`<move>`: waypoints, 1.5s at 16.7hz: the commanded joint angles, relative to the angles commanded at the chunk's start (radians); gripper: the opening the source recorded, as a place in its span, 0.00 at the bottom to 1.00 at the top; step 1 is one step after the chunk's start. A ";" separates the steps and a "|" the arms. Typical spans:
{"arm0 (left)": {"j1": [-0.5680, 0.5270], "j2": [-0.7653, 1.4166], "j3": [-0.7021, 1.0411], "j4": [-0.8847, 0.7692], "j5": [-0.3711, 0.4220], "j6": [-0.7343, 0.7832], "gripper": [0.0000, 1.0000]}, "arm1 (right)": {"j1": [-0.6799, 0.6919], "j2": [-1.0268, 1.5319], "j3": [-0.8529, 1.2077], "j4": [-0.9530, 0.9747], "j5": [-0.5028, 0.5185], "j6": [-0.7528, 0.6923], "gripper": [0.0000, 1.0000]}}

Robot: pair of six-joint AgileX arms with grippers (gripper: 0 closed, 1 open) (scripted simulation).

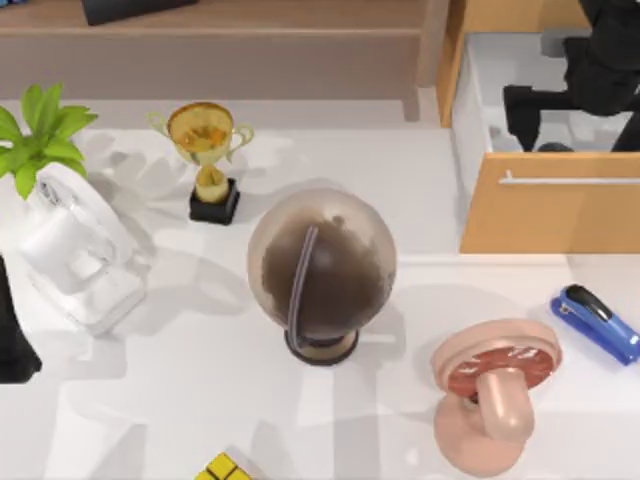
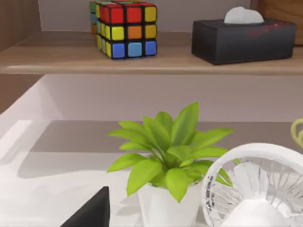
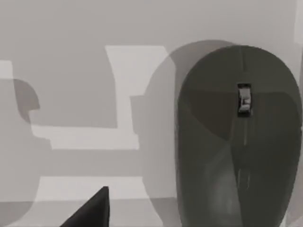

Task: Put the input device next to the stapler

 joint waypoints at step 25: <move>0.000 0.000 0.000 0.000 0.000 0.000 1.00 | 0.003 0.032 -0.061 0.093 0.000 0.001 1.00</move>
